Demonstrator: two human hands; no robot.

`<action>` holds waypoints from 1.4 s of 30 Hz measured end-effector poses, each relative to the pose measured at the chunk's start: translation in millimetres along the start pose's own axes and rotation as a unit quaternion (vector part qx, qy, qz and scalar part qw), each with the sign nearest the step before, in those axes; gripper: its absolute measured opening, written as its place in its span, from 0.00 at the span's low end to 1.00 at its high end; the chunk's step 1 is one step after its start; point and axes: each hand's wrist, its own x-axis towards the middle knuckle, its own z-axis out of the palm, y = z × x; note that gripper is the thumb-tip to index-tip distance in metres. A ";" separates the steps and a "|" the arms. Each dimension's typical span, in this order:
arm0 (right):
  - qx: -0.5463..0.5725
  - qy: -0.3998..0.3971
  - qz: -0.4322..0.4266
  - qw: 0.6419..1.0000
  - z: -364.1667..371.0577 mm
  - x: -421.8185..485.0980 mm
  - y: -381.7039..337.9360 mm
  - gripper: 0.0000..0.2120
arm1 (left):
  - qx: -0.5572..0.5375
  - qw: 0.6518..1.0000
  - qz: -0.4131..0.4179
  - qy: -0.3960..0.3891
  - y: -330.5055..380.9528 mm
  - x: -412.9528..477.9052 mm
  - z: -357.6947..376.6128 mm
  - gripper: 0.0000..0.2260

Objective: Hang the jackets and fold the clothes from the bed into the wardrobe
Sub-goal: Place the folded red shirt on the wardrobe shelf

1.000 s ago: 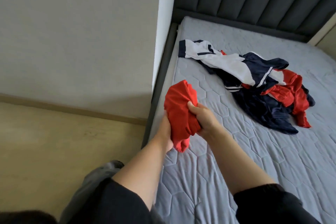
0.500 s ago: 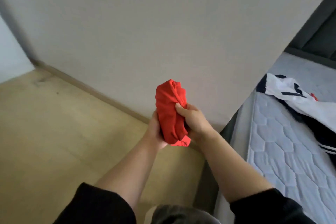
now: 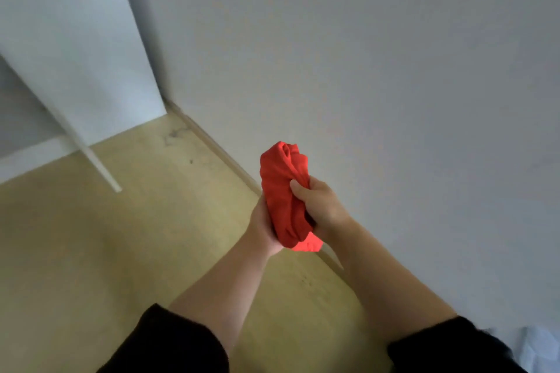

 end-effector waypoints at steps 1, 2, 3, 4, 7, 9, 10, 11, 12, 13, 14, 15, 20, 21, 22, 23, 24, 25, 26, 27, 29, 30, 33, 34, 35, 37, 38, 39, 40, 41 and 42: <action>-0.004 -0.015 0.005 1.000 17.1 -5.9 -24.6 0.06 | -0.010 1.000 0.005 0.014 21.9 -18.1 13.8 0.22; -0.007 -0.030 0.010 0.999 36.1 -14.0 -50.4 0.06 | -0.018 0.999 0.019 0.028 43.6 -39.6 29.3 0.21; -0.016 -0.048 0.010 0.999 56.0 -24.1 -78.1 0.06 | -0.013 0.999 0.036 0.037 65.3 -63.4 45.0 0.21; -0.033 -0.067 0.009 0.997 76.4 -35.7 -106.2 0.06 | -0.008 0.998 0.054 0.044 86.6 -89.3 61.2 0.21; -0.112 -0.122 -0.009 0.986 135.0 -75.2 -188.9 0.07 | 0.018 0.992 0.100 0.078 147.3 -168.9 105.0 0.19; -0.152 -0.159 -0.021 0.975 174.2 -99.6 -233.1 0.07 | 0.037 0.985 0.131 0.106 185.5 -219.1 123.8 0.18; -0.160 -0.177 -0.025 0.971 195.0 -108.9 -251.0 0.06 | 0.050 0.981 0.144 0.120 204.7 -241.7 128.4 0.18; -0.159 -0.192 -0.028 0.968 216.1 -116.9 -266.8 0.06 | 0.058 0.978 0.154 0.129 224.2 -263.4 131.1 0.18; -0.149 -0.207 -0.027 0.967 237.9 -123.7 -280.2 0.05 | 0.066 0.974 0.163 0.142 243.3 -284.7 131.9 0.18; -0.129 -0.223 -0.021 0.966 261.1 -129.4 -291.8 0.05 | 0.081 0.969 0.170 0.158 262.7 -305.4 129.1 0.19; -0.103 -0.237 -0.013 0.966 285.9 -133.8 -301.2 0.06 | 0.101 0.962 0.180 0.177 283.0 -325.8 123.3 0.20; -0.076 -0.250 -0.002 0.965 311.0 -138.7 -309.2 0.07 | 0.118 0.954 0.190 0.197 302.0 -347.3 115.8 0.22; 0.002 -0.283 0.040 0.958 448.4 -170.6 -355.5 0.09 | 0.114 0.926 0.250 0.258 396.0 -466.6 60.5 0.20; 0.010 -0.286 0.041 0.957 475.1 -177.2 -364.9 0.11 | 0.098 0.931 0.266 0.232 416.1 -489.9 45.1 0.21; 0.016 -0.293 0.043 0.955 501.0 -182.1 -374.8 0.12 | 0.084 0.940 0.278 0.181 436.8 -514.8 33.3 0.24; 0.019 -0.300 0.044 0.953 526.3 -186.7 -385.7 0.13 | 0.067 0.948 0.285 0.123 456.6 -540.3 24.2 0.28; 0.023 -0.307 0.044 0.950 550.1 -191.0 -396.5 0.12 | 0.044 0.956 0.281 0.073 474.9 -563.0 17.9 0.31; 0.026 -0.313 0.041 0.949 572.2 -194.3 -407.5 0.12 | 0.030 0.961 0.273 0.040 493.7 -583.1 15.0 0.33; 0.029 -0.317 0.037 0.947 592.3 -196.3 -418.1 0.11 | 0.030 0.961 0.275 0.029 512.7 -600.1 15.3 0.33; 0.031 -0.320 0.033 0.946 610.9 -197.7 -428.1 0.11 | 0.033 0.957 0.285 0.039 530.8 -615.5 17.7 0.34; 0.029 -0.319 0.022 0.947 642.6 -195.1 -446.8 0.10 | 0.052 0.944 0.312 0.091 564.1 -640.4 27.7 0.35; 0.027 -0.317 0.013 0.948 656.8 -189.9 -455.6 0.09 | 0.063 0.937 0.322 0.117 580.8 -649.1 32.5 0.33; 0.025 -0.304 -0.015 0.952 694.5 -162.3 -478.7 0.13 | 0.099 0.903 0.364 0.208 631.8 -669.6 50.3 0.25; 0.023 -0.293 -0.027 0.955 706.7 -150.5 -484.8 0.15 | 0.117 0.889 0.374 0.237 650.8 -673.5 55.8 0.21; 0.019 -0.279 -0.039 0.959 719.2 -137.3 -490.9 0.17 | 0.137 0.877 0.379 0.260 669.6 -675.7 61.4 0.18; 0.008 -0.246 -0.063 0.967 746.3 -105.7 -504.3 0.18 | 0.170 0.859 0.389 0.288 708.8 -675.9 71.6 0.17; 0.003 -0.234 -0.074 0.969 761.4 -87.7 -512.2 0.19 | 0.181 0.850 0.395 0.299 730.0 -674.3 76.5 0.16; -0.003 -0.229 -0.084 0.970 777.2 -69.8 -521.7 0.19 | 0.191 0.841 0.402 0.307 751.8 -672.8 81.7 0.15; -0.006 -0.233 -0.090 0.968 793.2 -53.3 -531.5 0.19 | 0.202 0.830 0.412 0.317 774.9 -670.5 86.9 0.13; -0.004 -0.244 -0.094 0.965 810.0 -37.8 -543.4 0.19 | 0.213 0.815 0.428 0.328 800.3 -668.5 93.0 0.14; 0.003 -0.256 -0.097 0.962 827.5 -22.6 -556.3 0.18 | 0.221 0.798 0.448 0.338 826.4 -666.5 99.0 0.16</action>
